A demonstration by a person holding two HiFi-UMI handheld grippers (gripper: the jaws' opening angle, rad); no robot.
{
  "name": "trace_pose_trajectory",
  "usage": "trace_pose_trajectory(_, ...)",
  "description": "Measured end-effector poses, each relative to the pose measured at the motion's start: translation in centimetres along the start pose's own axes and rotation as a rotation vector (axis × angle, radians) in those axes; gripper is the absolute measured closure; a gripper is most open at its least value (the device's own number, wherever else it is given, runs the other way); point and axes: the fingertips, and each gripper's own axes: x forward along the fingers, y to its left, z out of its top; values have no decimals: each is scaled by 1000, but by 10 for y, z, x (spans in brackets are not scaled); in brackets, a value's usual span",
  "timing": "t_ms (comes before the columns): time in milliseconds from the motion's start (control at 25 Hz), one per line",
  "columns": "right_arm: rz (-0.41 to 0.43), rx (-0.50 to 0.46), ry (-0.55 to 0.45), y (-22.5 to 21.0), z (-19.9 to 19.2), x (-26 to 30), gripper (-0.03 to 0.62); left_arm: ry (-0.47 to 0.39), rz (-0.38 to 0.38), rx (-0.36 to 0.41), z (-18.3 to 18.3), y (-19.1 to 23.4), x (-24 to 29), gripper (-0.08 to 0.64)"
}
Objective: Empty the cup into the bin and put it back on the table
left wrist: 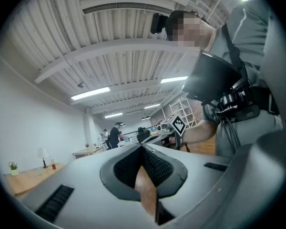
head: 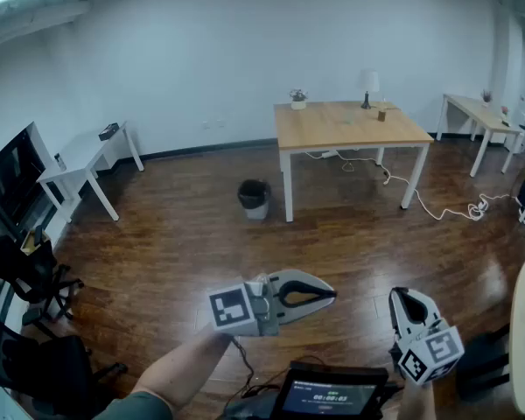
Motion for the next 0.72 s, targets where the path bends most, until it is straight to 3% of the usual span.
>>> trace_pose_trajectory(440,11,19,-9,-51,-15,8,591,29,-75,39,-24,12,50,568)
trace_pose_trajectory(600,19,15,-9,-65,-16,28,592,19,-72,36,-34,35,55,568)
trace_pose_trajectory(720,-28,8,-25,-88,-8,41,592,14,-94,62,-45,59,62,568)
